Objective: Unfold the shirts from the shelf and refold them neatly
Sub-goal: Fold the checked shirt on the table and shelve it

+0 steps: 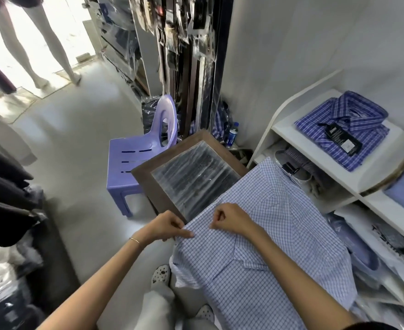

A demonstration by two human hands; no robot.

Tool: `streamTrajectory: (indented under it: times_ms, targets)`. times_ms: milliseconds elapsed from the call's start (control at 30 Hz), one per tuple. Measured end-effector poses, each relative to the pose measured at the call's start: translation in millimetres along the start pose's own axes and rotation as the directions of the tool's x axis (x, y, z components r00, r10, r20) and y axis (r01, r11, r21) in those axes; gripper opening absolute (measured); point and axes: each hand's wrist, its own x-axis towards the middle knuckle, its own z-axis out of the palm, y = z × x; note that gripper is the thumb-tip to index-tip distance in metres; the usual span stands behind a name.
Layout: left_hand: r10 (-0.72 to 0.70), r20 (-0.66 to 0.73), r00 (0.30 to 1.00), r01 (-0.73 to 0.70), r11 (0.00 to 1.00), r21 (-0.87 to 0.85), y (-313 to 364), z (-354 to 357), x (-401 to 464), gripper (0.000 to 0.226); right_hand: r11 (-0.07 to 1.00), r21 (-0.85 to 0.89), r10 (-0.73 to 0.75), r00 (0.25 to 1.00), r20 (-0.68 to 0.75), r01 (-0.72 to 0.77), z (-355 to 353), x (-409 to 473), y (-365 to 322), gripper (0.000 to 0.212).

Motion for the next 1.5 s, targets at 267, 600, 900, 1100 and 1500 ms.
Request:
streamTrajectory:
  times_ms: [267,600,900,1100,1500]
  targets:
    - [-0.122,0.099,0.988,0.125,0.992,-0.027,-51.5,20.8,-40.2,0.051,0.999,0.052,0.018,0.999,-0.030,-0.016,3.0,-0.7,-1.8,0.022]
    - [-0.094,-0.023,0.995,0.096,0.986,0.137,-131.5,39.0,-93.3,0.028,0.995,0.096,0.000,1.000,-0.022,0.002,1.5,-3.5,-4.8,0.022]
    - [-0.563,-0.301,0.770,0.639,0.675,0.369,-239.2,92.4,-170.0,0.024,0.995,0.099,0.004,0.999,-0.040,0.000,5.1,2.6,1.4,0.024]
    - [-0.556,-0.361,0.749,0.653,0.715,0.251,-235.6,98.0,-159.9,0.036,0.996,0.086,-0.005,0.999,-0.052,0.010,6.4,6.0,5.2,0.029]
    - [0.338,-0.482,0.808,-0.030,0.841,0.540,-58.1,157.9,-67.6,0.048,0.995,0.093,-0.017,0.996,-0.086,0.025,8.8,1.3,5.2,0.029]
